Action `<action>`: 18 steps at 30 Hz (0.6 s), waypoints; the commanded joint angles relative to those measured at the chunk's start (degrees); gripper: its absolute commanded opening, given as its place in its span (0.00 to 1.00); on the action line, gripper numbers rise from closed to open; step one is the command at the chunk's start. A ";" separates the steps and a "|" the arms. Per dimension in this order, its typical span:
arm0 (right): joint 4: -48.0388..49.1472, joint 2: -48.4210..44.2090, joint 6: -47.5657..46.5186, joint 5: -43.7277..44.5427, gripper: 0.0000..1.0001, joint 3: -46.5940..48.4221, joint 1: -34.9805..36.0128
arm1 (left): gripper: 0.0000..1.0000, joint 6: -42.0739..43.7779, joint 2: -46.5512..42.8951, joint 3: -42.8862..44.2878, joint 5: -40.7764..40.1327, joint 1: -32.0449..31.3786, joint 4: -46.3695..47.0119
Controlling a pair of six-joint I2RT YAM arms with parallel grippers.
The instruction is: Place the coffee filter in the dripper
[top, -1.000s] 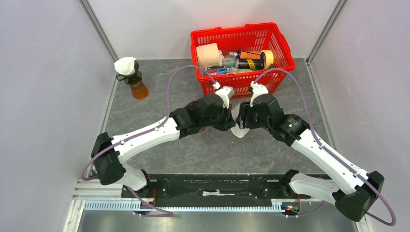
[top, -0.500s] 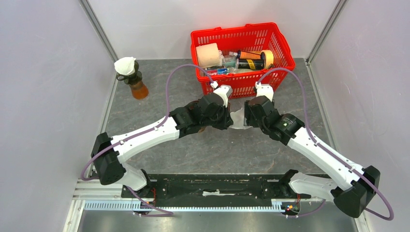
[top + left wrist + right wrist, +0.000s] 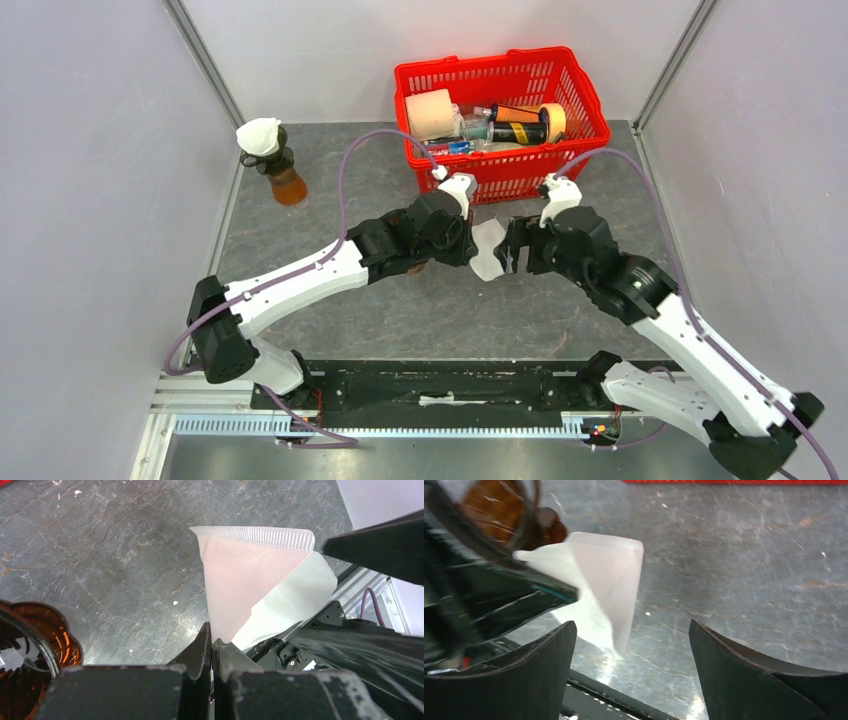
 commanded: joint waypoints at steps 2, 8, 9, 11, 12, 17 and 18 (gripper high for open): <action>4.83 -7.35 -1.68 -6.17 0.97 2.54 -0.03 | 0.02 -1.61 -4.08 3.29 -3.15 -0.14 -2.52; 8.48 -13.16 -1.63 -3.29 0.97 0.19 -0.06 | 0.02 -1.69 -8.41 5.75 -3.43 0.17 -8.13; 8.81 -13.66 -1.63 -2.52 0.97 -0.27 0.02 | 0.02 -1.68 -8.95 6.44 -3.61 0.33 -9.95; 8.83 -13.98 -1.61 -0.99 0.97 -0.69 -0.02 | 0.02 -2.04 -10.21 8.02 -4.04 0.85 -13.44; 8.83 -13.97 -1.67 -0.45 0.97 -0.84 -0.07 | 0.02 -2.22 -10.95 8.76 -4.27 1.22 -15.06; 9.21 -11.32 0.12 2.89 0.97 -0.93 -0.02 | 0.02 -4.72 -14.33 10.18 -5.29 6.04 -22.00; 9.46 -10.46 1.35 3.67 0.97 -1.08 -0.02 | 0.02 -5.16 -14.71 10.20 -4.95 7.04 -23.02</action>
